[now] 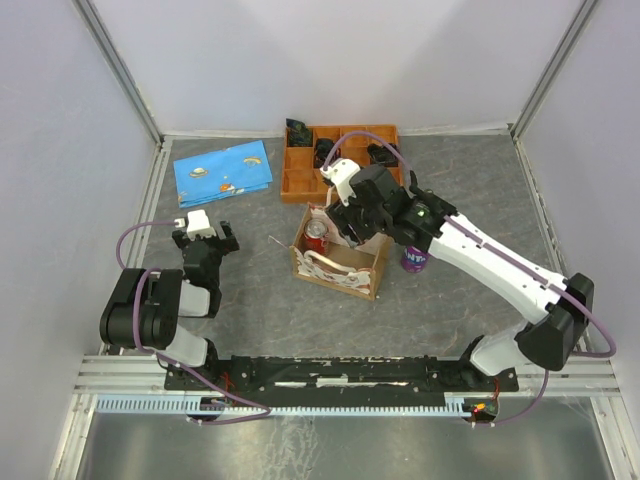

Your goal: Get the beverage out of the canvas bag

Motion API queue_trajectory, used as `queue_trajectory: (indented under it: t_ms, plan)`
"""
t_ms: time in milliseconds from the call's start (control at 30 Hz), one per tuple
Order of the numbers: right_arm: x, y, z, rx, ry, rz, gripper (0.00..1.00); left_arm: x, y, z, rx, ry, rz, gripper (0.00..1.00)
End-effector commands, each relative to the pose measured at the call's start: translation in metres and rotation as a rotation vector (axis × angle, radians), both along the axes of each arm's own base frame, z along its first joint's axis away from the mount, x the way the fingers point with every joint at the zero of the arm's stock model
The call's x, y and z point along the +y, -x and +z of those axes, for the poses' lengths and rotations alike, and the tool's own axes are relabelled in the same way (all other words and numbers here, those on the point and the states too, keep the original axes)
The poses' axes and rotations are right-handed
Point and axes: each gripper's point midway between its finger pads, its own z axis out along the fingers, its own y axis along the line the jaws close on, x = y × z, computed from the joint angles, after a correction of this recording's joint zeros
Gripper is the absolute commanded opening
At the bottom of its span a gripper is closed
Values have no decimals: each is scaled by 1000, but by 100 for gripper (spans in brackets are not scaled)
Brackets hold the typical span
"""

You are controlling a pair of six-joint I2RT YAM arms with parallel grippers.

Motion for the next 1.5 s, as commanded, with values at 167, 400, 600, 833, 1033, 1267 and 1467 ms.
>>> queue_trajectory:
  t_ms: [167,400,600,833,1033,1267,1467]
  plan:
    - [-19,-10,59,-194,-150,-120,0,2,-8,16,-57,-3,10,99]
    - [-26,-12,85,-289,-271,-177,0,2,-8,16,-57,-3,10,99]
    - [-35,-9,105,-357,-415,-235,0,2,-8,16,-56,-3,11,99]
    - [-58,-2,124,-384,-598,-297,0,2,-8,15,-55,-3,10,99]
    - [-90,-4,125,-376,-705,-383,0,2,-8,15,-55,-3,10,99]
    - [-107,-6,134,-314,-843,-409,0,2,-8,15,-55,-3,10,99]
    - [-116,-9,132,-274,-871,-451,0,2,-8,15,-54,-3,10,99]
